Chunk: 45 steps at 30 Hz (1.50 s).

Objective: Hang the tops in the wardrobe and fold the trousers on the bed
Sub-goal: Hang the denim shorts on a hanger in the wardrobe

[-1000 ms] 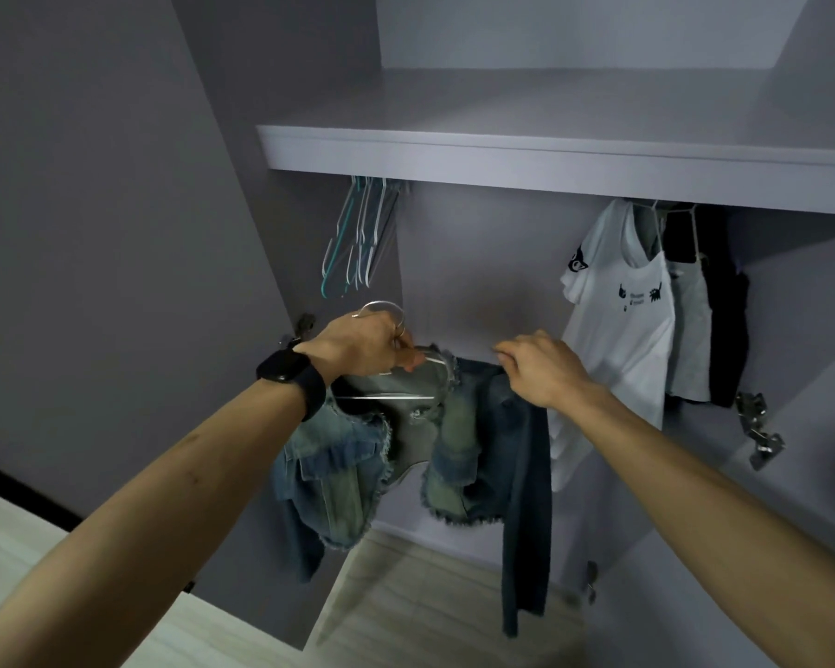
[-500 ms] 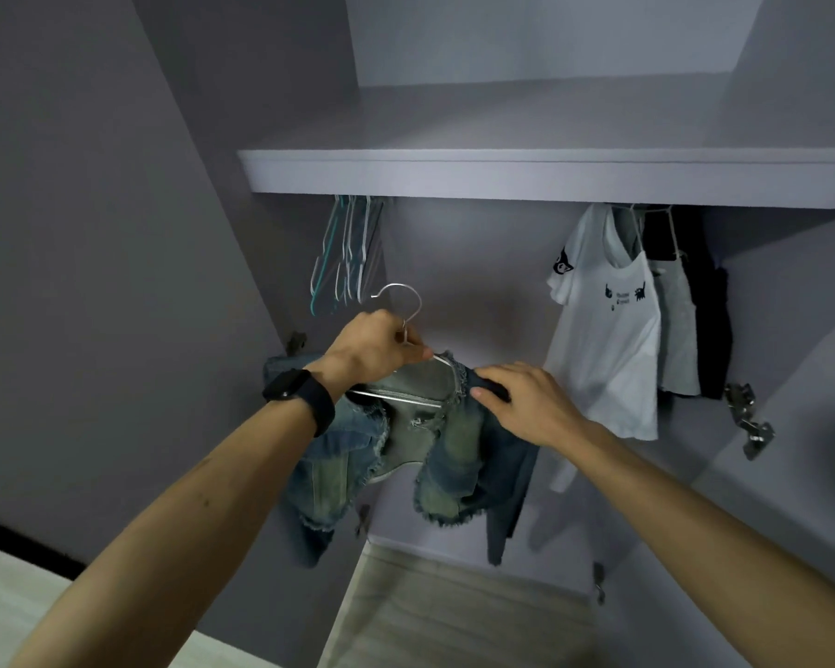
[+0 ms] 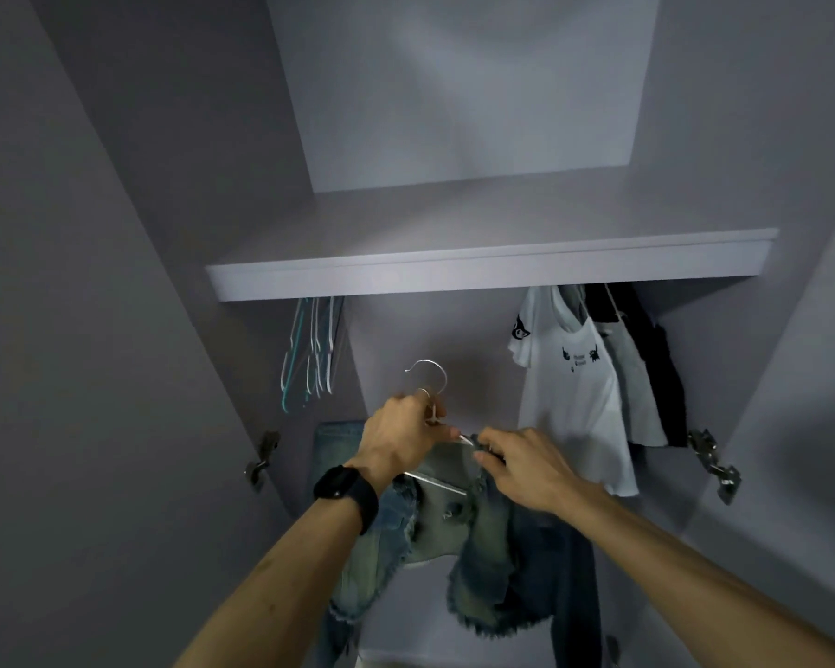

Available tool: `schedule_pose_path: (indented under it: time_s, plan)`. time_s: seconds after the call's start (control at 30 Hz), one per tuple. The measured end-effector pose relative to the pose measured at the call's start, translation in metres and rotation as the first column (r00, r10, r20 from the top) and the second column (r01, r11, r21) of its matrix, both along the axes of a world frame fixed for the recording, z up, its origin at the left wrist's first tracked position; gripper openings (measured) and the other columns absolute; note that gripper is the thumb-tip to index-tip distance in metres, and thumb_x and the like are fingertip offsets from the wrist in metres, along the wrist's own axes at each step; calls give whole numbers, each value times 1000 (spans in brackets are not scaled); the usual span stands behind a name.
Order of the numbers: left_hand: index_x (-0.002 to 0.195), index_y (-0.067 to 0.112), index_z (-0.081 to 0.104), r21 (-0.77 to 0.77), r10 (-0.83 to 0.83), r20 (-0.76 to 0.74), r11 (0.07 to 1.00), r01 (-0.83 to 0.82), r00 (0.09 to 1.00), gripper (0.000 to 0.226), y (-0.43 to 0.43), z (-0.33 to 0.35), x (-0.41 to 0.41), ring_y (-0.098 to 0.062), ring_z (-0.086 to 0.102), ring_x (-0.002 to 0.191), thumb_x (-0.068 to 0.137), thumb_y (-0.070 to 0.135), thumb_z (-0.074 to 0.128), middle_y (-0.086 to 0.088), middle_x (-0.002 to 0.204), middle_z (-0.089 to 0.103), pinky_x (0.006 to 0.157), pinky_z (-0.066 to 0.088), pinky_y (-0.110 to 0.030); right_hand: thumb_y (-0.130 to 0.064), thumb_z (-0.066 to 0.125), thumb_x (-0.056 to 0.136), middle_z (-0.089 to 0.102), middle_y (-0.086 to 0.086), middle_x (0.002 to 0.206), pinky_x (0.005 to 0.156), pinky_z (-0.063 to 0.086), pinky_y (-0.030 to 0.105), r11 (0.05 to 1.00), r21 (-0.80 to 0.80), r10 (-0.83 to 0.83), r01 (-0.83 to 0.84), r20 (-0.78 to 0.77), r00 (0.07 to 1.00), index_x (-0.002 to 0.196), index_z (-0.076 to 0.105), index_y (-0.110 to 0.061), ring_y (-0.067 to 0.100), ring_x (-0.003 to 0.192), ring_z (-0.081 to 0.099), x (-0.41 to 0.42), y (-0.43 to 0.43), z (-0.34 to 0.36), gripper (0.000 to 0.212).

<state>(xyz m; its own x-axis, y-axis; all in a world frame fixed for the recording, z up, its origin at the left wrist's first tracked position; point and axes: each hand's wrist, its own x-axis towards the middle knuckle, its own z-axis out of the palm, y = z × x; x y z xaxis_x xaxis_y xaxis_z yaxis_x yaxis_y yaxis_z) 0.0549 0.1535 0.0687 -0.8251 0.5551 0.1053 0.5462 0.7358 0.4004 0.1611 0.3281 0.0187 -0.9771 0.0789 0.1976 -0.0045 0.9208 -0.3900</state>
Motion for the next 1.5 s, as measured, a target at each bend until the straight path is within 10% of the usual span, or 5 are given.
schedule_pose_path:
  time_s: [0.43, 0.8, 0.93, 1.23, 1.5]
  plan:
    - [146, 18, 45, 136, -36, -526, 983, 126, 850, 56, -4, 35, -35, -32, 42, 137, 93, 27, 64, -9, 156, 36, 107, 39, -48, -34, 53, 102, 58, -7, 70, 70, 47, 34, 936, -52, -338, 349, 150, 929, 80, 48, -25, 26, 79, 64, 8, 19, 6, 24]
    - [162, 27, -2, 164, 54, -704, 983, 88, 708, 70, 57, 46, -101, -23, -10, 155, 105, 51, 32, 0, 167, -13, 121, -3, -63, -35, 54, 103, 73, -7, 70, 69, 53, 25, 777, -313, -496, 546, 228, 838, 83, 56, -25, 3, 64, 71, -54, 55, 22, 23]
    - [161, 24, 5, 290, 170, -785, 951, 110, 596, 67, 83, 33, -119, -27, -2, 156, 106, 51, 31, -5, 169, 0, 119, -4, -65, -30, 59, 101, 71, -8, 63, 53, 49, 17, 686, -437, -557, 582, 199, 806, 81, 60, -22, 3, 52, 68, -85, 91, -4, 22]
    - [160, 23, 23, 485, 389, -809, 865, 127, 441, 59, 105, 14, -137, -27, 16, 154, 107, 47, 32, -5, 167, 21, 119, 3, -64, -26, 60, 99, 68, -12, 54, 85, 61, 44, 648, -553, -585, 523, 79, 807, 86, 62, -17, 11, 57, 69, -155, 157, -52, 17]
    - [161, 26, 17, 514, 420, -806, 846, 143, 416, 60, 110, 8, -140, -23, 7, 156, 107, 49, 26, -1, 169, 14, 122, 0, -62, -31, 58, 100, 63, -8, 49, 55, 44, 28, 711, -486, -639, 508, -148, 754, 77, 59, -18, 7, 42, 58, -191, 173, -12, 26]
